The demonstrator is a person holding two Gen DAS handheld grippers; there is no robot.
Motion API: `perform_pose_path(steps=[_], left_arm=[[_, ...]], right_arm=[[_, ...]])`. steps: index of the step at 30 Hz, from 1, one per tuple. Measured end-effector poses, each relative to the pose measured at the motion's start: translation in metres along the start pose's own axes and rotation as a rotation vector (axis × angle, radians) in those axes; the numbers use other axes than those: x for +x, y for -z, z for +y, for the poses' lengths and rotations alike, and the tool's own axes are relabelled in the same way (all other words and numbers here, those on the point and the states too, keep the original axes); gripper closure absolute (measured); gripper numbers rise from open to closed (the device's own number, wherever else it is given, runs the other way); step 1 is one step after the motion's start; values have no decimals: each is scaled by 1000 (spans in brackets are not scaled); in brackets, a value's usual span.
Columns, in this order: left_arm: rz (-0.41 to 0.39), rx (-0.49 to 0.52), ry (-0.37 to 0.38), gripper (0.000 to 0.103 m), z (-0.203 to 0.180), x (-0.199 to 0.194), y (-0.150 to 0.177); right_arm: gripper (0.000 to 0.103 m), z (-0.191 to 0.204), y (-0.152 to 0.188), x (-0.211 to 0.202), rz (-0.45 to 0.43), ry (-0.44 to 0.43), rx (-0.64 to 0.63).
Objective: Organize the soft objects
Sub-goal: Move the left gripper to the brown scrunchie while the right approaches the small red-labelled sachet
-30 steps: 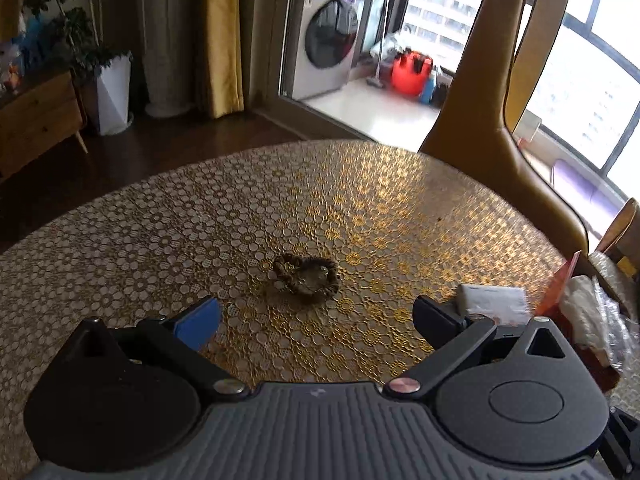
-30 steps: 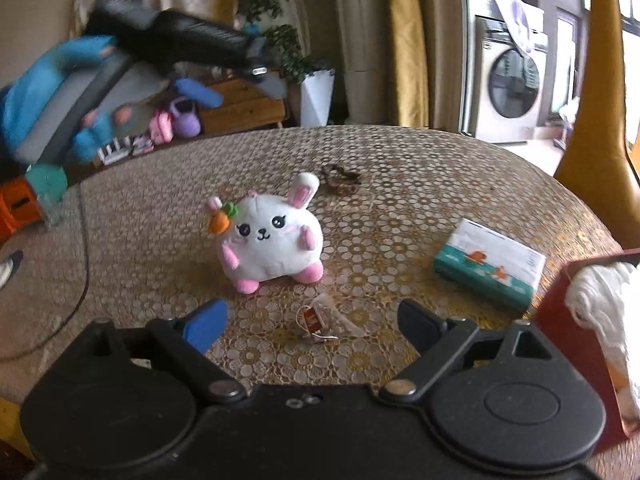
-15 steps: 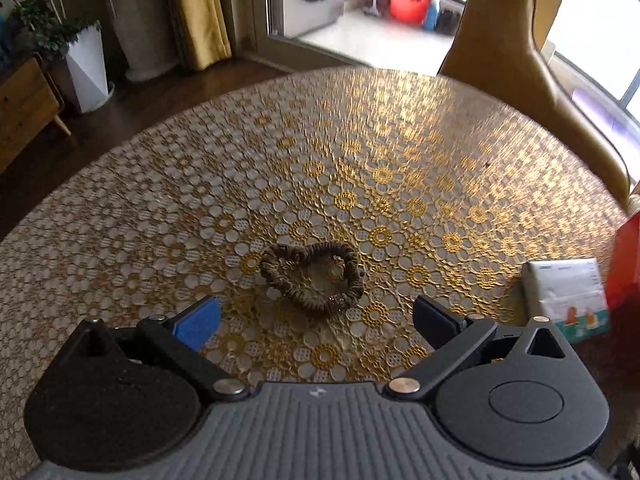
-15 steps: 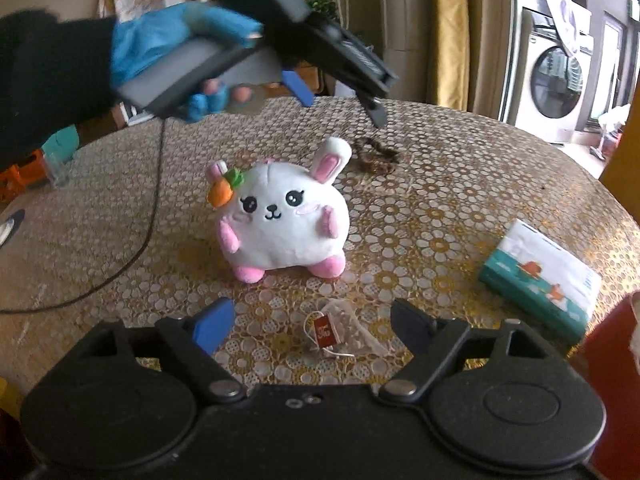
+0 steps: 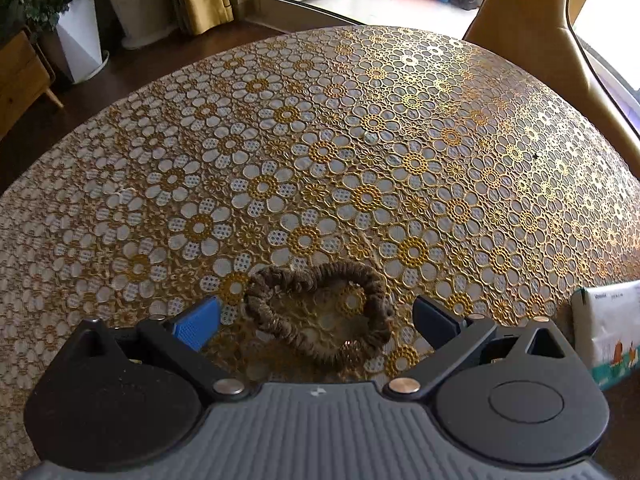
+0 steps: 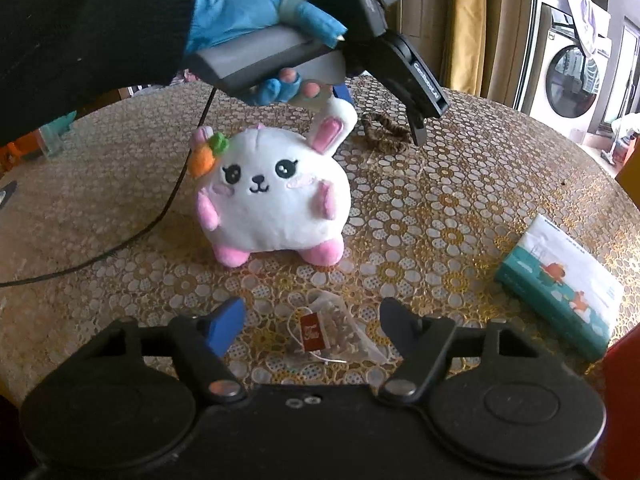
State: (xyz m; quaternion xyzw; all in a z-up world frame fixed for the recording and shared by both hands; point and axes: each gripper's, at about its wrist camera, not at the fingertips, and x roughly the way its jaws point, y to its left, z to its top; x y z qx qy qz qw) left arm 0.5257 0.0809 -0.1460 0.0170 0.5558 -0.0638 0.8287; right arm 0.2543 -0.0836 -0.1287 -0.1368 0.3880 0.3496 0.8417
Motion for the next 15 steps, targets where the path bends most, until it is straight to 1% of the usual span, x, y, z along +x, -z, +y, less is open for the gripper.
perform_pose_path(steps=[2,4,6,9,11,13,15], left_arm=[[8,0,-4,0,-1,5,-1],[-3,20,-19,0,-3,7,-1],[-9,20,-24,1,-5,9,-2],[-21,16,-32,1,-6,10,-2],[-31,23,-41,3,-7,13,-5],[-44,26,-42,9,-9,12,-4],[-55,28,-40,22,-12,8,-2]], right_arm=[[33,-1,1,2,5,2,-1],[39,-3,2,4,14,1,8],[48,-3,2,5,24,0,8],[56,-3,4,8,28,5,11],[58,-4,5,9,29,8,13],[63,-5,5,9,30,11,18],[68,-7,5,9,30,10,25]])
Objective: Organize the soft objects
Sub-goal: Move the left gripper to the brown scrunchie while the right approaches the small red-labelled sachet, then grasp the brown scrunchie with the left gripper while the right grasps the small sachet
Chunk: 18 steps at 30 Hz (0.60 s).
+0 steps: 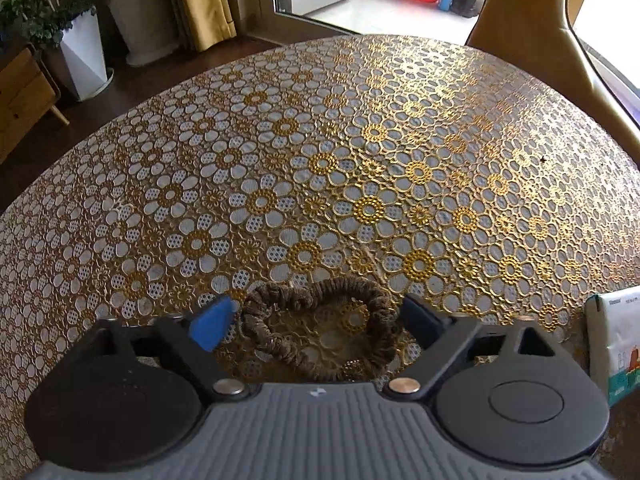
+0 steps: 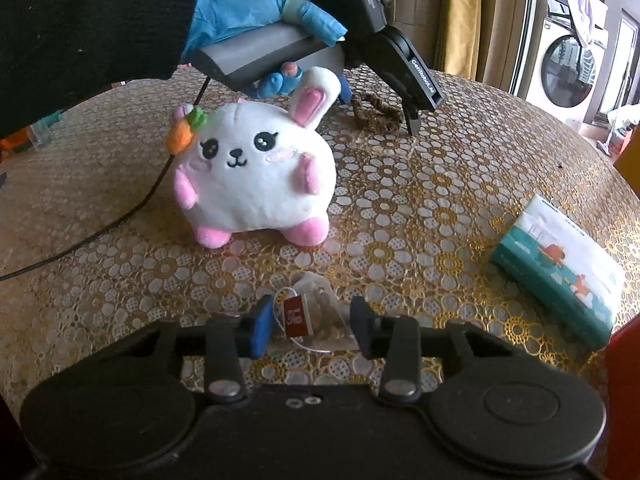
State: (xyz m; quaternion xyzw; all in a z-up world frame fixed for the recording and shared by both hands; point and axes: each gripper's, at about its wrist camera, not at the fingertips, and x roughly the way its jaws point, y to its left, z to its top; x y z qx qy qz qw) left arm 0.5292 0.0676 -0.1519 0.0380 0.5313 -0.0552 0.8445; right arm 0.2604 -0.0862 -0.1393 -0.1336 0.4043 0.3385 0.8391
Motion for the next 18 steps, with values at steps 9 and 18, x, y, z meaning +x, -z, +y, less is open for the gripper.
perform_pose_path(steps=[9,18], left_arm=[[-23,-24,28,79,3,-19,3],[-78,-61,8,91,14,-42,15]], right_arm=[[76,-4,1,-5,-15,14,44],[94,-20,5,-21,-63,35,165]])
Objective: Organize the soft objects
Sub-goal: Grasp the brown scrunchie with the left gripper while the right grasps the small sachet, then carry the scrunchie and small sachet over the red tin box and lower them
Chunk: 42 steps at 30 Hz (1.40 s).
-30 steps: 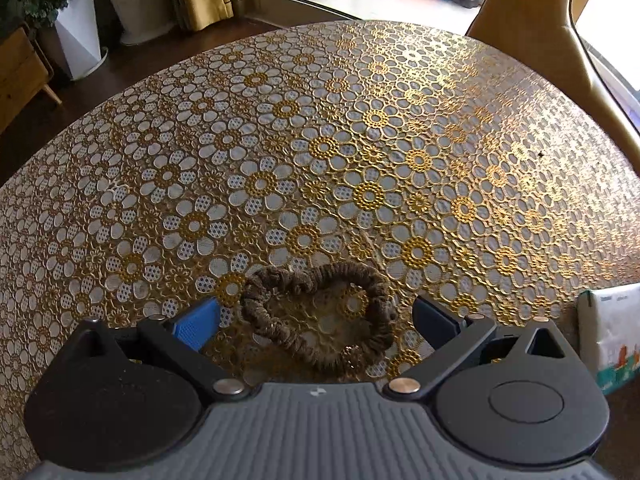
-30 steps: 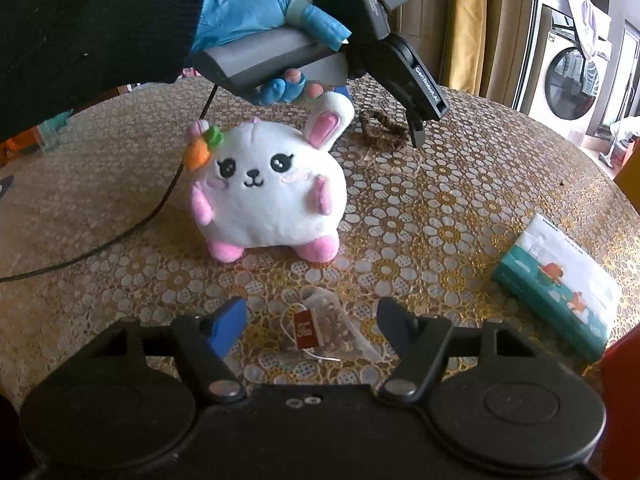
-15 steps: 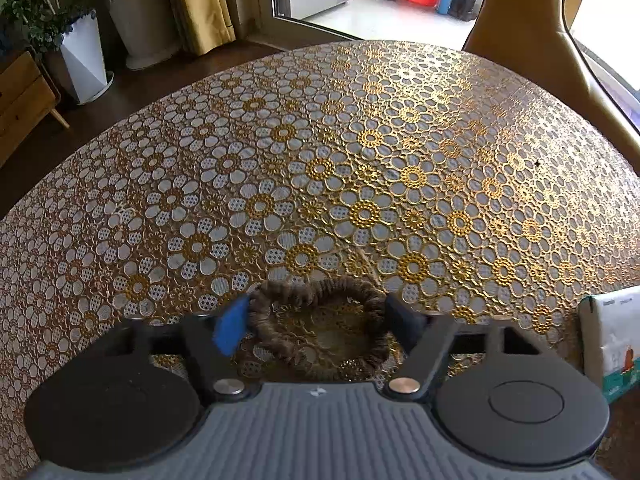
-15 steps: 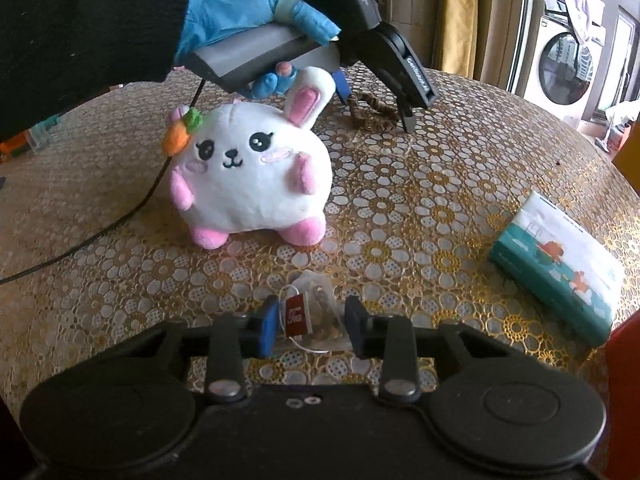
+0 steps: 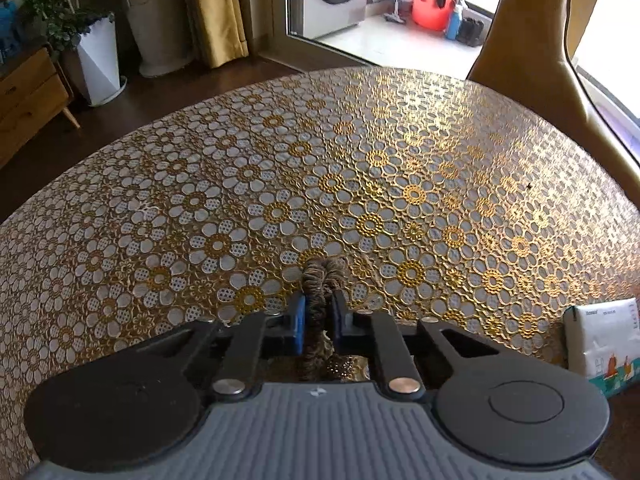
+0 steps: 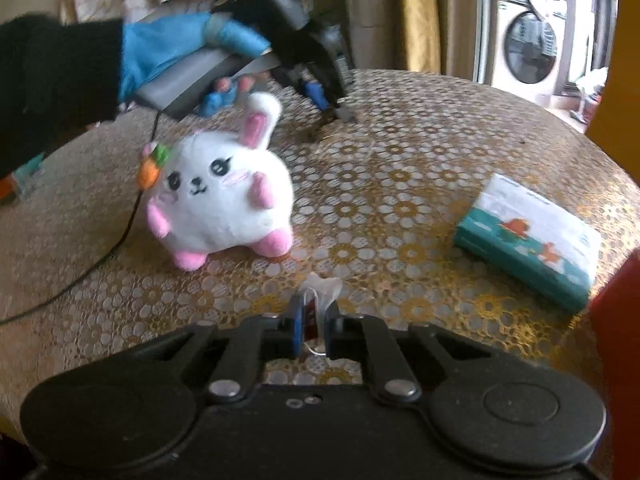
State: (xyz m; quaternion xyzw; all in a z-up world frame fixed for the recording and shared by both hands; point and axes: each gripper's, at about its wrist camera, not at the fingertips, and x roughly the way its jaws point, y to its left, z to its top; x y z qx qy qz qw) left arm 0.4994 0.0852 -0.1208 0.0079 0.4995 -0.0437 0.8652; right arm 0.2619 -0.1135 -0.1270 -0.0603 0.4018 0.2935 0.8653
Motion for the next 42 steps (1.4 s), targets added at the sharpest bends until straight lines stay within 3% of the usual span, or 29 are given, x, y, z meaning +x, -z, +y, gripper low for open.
perform_pose_path(steps=[13,21,32,42], left_arm=[[-99,-52,31,93,-1,-86,9],[-159,-45,74,93,-26,-154,18],[-225,2,174,93,-82,-232,55],[-215,109,262,93,-159,-258,85]], right_arm=[[95,-18,6,-60,-94,27,128],[95,-26,15,-108,-141,51,159],[95,-32,35,-179,-220,91,172],[95,-47,51,-227,-270,149,183]])
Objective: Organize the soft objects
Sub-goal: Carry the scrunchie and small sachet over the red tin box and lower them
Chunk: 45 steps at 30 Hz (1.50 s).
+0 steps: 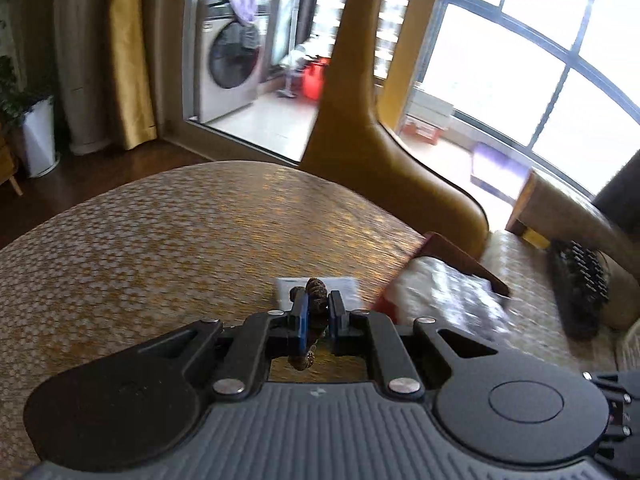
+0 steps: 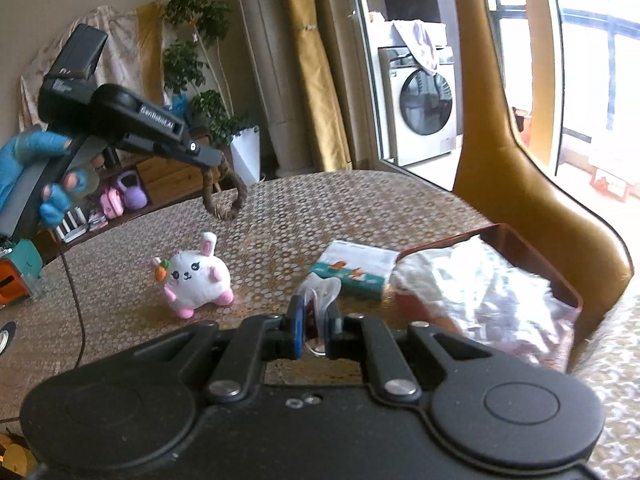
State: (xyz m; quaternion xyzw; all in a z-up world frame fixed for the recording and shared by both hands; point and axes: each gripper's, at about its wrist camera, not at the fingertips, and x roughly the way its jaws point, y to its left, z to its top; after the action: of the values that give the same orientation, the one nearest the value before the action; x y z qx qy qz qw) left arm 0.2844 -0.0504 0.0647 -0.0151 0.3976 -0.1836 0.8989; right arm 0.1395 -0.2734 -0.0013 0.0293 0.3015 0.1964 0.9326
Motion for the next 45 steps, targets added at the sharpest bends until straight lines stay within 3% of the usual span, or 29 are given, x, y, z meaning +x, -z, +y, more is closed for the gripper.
perform_pose_path(steps=[14,25,35,45], left_arm=[[79,105,157,93,-106,33,28],[120,132,234,93,-161,72,26],[113,75,276,93,-176,131,2],[140,7,283,93,-165,191,-2]], right_arm=[[95,-55,0,-33,-33,85,55],[94,-116,-6,-16,-28,207,88],[94,-144,-5,27,28,223,97],[94,-162,-2,63,78,218,125]])
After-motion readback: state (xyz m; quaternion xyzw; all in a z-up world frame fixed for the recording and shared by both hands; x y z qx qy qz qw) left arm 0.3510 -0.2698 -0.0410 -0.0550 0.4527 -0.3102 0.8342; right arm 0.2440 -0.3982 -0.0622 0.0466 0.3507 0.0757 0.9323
